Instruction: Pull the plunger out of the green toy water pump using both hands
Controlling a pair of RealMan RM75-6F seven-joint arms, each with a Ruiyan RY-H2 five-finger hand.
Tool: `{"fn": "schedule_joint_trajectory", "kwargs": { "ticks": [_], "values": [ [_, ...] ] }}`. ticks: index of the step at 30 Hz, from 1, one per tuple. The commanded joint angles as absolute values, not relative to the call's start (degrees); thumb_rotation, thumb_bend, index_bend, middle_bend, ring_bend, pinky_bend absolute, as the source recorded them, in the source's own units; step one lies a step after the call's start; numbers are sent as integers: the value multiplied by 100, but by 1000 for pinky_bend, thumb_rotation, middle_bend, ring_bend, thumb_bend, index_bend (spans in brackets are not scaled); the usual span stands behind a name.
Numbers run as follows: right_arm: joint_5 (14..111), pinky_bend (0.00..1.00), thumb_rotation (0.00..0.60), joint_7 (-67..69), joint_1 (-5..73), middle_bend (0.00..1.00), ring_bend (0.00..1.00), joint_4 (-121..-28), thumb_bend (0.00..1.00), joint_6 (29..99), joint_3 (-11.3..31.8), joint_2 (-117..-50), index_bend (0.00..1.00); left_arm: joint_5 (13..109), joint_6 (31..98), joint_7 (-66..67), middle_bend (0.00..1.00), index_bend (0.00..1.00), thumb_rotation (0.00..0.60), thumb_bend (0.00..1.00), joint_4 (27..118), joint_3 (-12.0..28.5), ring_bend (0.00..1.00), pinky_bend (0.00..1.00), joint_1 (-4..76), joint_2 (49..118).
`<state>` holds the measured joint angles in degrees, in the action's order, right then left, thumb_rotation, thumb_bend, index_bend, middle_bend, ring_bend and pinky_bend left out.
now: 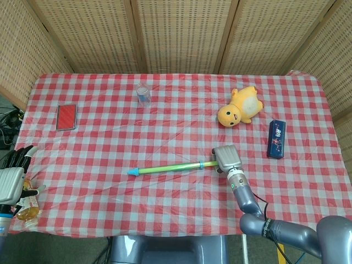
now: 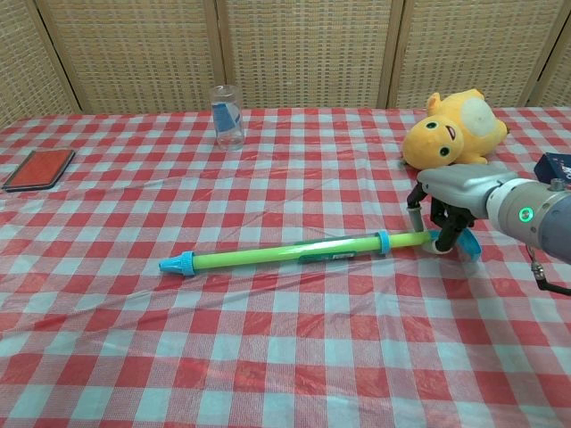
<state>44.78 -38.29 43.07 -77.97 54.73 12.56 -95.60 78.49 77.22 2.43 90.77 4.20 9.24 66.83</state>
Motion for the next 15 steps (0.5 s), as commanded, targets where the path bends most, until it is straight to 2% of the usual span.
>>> {"fn": "schedule_joint_trajectory", "kwargs": {
  "ticks": [1, 11, 15],
  "values": [
    [4409, 663, 600, -3875, 4360, 1000, 1000, -7938, 506, 5525, 1321, -9441, 745, 7827, 7690, 267, 0, 48, 600, 0, 9101, 423, 0, 0, 941, 6687],
    [3621, 672, 600, -4453, 4710, 1000, 1000, -8492, 518, 5928, 1714, -9090, 775, 7404, 7277, 526, 0, 90, 600, 0, 9402, 718, 0, 0, 1282, 6569],
    [3359, 676, 600, -4577, 4862, 1000, 1000, -8569, 526, 6010, 1824, -9012, 787, 7171, 7049, 699, 0, 129, 600, 43, 9568, 900, 0, 0, 1512, 6486]
  ]
}}
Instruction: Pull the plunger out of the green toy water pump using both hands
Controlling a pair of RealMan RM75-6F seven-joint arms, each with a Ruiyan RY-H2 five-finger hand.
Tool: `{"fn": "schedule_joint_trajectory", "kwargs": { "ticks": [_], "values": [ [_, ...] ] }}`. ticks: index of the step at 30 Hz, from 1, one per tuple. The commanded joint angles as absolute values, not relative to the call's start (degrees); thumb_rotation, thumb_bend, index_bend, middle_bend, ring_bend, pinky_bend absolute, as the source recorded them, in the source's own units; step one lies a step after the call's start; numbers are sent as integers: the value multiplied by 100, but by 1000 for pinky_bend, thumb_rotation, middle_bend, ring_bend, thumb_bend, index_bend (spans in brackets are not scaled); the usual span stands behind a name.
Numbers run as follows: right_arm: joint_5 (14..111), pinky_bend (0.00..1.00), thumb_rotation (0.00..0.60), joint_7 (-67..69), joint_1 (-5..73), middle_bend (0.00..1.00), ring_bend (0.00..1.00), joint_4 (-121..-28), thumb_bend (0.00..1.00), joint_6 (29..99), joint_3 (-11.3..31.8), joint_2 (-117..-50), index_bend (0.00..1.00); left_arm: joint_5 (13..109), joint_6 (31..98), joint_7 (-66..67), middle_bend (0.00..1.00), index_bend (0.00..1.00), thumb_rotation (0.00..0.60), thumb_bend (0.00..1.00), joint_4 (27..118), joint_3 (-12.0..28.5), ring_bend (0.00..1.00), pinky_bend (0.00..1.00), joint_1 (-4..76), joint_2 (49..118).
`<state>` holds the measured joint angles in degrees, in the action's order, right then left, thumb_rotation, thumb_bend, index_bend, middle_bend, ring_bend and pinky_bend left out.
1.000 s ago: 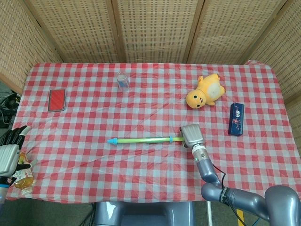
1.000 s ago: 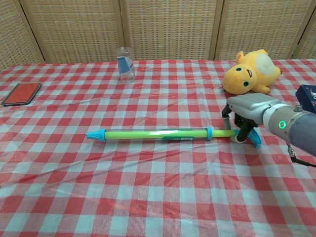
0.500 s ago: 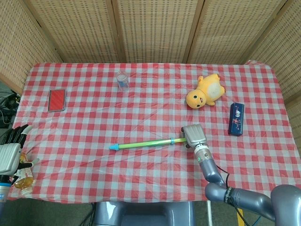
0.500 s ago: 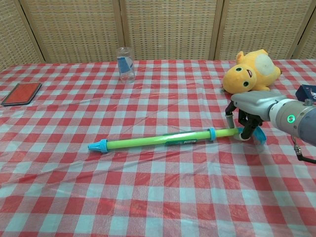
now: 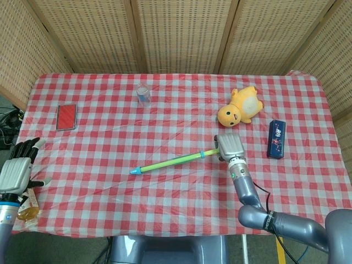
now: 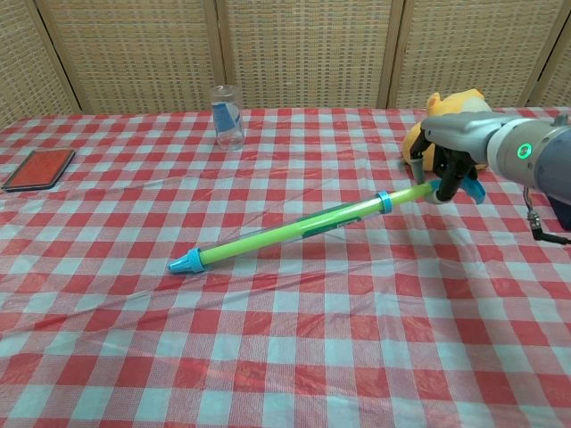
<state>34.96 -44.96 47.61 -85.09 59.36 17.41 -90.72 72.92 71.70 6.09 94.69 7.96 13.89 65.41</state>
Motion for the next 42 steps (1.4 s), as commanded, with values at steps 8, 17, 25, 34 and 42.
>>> {"fn": "schedule_joint_trajectory", "kwargs": {
  "ticks": [8, 17, 25, 34, 42],
  "values": [
    [2717, 679, 600, -4838, 5176, 1000, 1000, -8600, 547, 6353, 2149, -8974, 834, 6740, 6647, 911, 0, 166, 600, 57, 9741, 1182, 0, 0, 1940, 6443],
    [2205, 679, 600, -4977, 5438, 1000, 1000, -8535, 553, 6422, 2280, -8934, 836, 6008, 6154, 1439, 0, 286, 600, 131, 9659, 1471, 0, 0, 2578, 6676],
    [1991, 679, 600, -4995, 5527, 1000, 1000, -8525, 556, 6514, 2275, -8916, 840, 5290, 5646, 2001, 0, 331, 600, 210, 9380, 1689, 0, 0, 3385, 7218],
    [1797, 682, 600, -4942, 5512, 1000, 1000, -8674, 556, 6551, 2254, -8746, 841, 4642, 5350, 2423, 0, 311, 600, 225, 8940, 1902, 0, 0, 4219, 7857],
    [1834, 682, 600, -4843, 5536, 1000, 1000, -8828, 556, 6642, 2271, -8646, 842, 4099, 5192, 2588, 0, 329, 600, 224, 8916, 1868, 0, 0, 4623, 8140]
  ]
}}
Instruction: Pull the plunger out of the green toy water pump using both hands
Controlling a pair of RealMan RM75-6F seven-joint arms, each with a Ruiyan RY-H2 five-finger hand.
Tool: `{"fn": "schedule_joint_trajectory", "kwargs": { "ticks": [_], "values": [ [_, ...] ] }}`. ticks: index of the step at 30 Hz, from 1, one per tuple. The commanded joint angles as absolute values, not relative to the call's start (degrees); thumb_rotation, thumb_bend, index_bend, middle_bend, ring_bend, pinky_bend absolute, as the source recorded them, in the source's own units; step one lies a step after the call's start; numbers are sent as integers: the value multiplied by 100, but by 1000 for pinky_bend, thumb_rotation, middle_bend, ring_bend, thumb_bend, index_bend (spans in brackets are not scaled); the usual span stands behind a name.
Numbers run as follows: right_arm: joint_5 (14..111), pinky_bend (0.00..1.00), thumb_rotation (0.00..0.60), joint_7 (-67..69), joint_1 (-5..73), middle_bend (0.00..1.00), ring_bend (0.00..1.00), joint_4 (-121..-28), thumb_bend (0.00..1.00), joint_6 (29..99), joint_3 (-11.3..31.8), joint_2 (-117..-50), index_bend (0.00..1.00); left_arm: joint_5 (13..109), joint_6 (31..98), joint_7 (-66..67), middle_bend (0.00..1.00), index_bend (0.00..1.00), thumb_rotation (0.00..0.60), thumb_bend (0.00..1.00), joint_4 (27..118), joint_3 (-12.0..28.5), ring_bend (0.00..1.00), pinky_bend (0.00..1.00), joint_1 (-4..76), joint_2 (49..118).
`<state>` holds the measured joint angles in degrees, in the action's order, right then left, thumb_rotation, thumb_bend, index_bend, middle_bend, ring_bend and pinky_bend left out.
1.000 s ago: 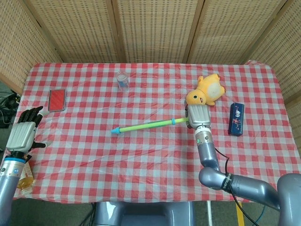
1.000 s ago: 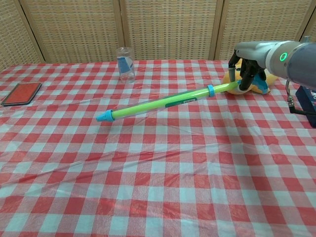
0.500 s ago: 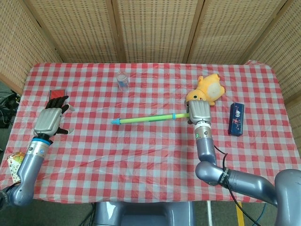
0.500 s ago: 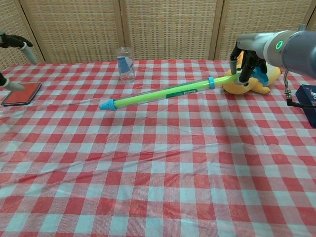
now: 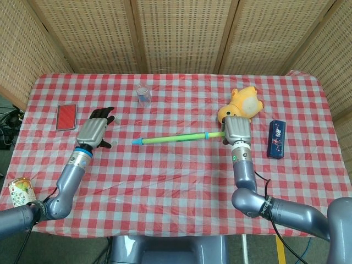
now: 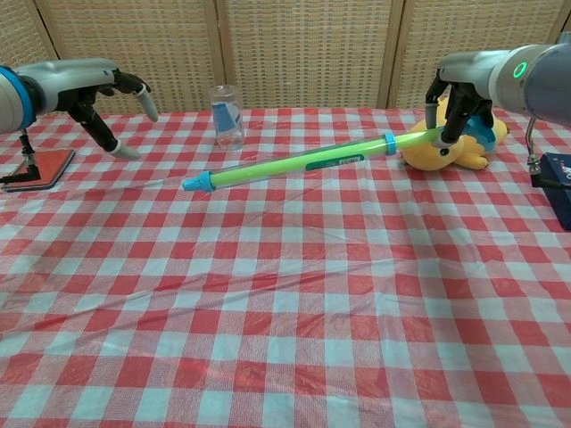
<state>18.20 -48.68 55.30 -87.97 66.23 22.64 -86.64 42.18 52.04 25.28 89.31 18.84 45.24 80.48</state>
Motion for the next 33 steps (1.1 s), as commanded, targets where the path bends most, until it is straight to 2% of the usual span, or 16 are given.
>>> {"fn": "schedule_joint_trajectory", "kwargs": {
  "ticks": [1, 16, 33],
  "values": [
    [1838, 682, 600, -4832, 5540, 1000, 1000, -8854, 556, 6653, 2272, -8634, 842, 4035, 5193, 2598, 0, 333, 600, 223, 8913, 1866, 0, 0, 4663, 8177],
    [1607, 683, 600, -4680, 5549, 1000, 1000, -9269, 555, 6676, 2283, -8379, 847, 3451, 5678, 2997, 0, 380, 600, 224, 8686, 1868, 0, 0, 5252, 8825],
    [1584, 683, 600, -4610, 5620, 1000, 1000, -9378, 555, 6790, 2166, -8342, 848, 3171, 5858, 3076, 0, 439, 600, 224, 8802, 1803, 0, 0, 5418, 8973]
  ]
}}
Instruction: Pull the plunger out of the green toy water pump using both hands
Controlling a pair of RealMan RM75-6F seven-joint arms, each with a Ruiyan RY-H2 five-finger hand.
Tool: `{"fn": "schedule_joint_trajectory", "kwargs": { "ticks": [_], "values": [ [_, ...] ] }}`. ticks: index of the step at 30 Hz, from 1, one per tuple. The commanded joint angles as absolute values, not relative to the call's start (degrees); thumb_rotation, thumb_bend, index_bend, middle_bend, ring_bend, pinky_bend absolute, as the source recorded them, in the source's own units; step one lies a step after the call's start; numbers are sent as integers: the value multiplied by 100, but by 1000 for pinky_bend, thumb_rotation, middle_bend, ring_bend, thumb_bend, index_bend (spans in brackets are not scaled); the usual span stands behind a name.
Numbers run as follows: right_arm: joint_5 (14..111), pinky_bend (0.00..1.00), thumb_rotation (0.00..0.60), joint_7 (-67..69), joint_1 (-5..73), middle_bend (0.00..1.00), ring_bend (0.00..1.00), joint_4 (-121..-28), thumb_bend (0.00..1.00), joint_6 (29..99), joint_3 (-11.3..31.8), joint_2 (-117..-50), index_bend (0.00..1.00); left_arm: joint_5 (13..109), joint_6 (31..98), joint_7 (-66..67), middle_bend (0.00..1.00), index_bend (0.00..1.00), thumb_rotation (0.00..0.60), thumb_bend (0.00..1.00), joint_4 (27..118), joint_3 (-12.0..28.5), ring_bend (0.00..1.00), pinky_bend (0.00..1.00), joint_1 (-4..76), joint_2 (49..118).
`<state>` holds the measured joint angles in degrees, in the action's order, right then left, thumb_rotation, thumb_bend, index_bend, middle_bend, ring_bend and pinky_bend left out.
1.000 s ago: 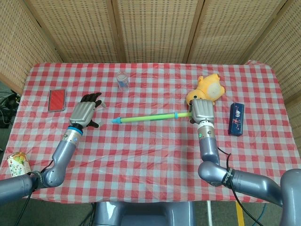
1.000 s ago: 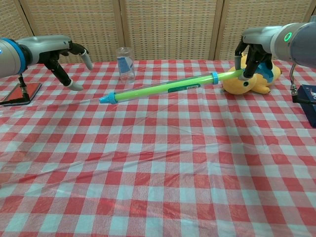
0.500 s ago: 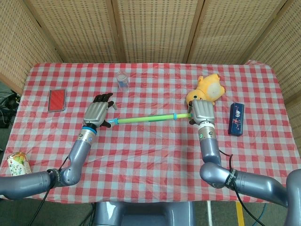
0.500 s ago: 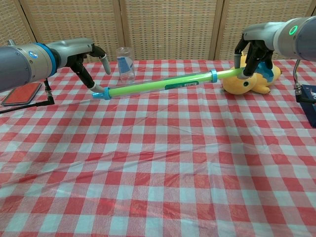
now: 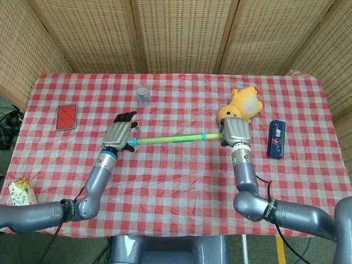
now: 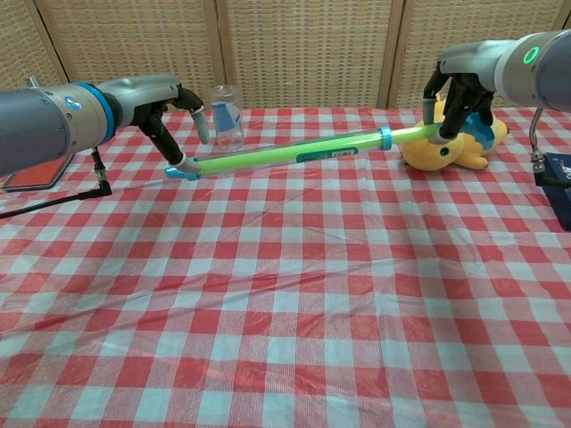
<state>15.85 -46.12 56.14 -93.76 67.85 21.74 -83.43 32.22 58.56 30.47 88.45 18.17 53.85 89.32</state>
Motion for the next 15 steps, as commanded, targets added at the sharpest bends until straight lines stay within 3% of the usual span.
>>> {"fn": "schedule_joint_trajectory", "kwargs": {
  "ticks": [1, 15],
  "values": [
    [1585, 683, 600, -4608, 5622, 1000, 1000, -9382, 555, 6794, 2160, -8340, 848, 3141, 5850, 3087, 0, 439, 600, 225, 8785, 1800, 0, 0, 5432, 8992],
    [1583, 683, 600, -4487, 5582, 1000, 1000, -9387, 555, 6769, 2087, -8257, 849, 2966, 5941, 3300, 0, 458, 600, 239, 8571, 1733, 0, 0, 5616, 9283]
  ]
}}
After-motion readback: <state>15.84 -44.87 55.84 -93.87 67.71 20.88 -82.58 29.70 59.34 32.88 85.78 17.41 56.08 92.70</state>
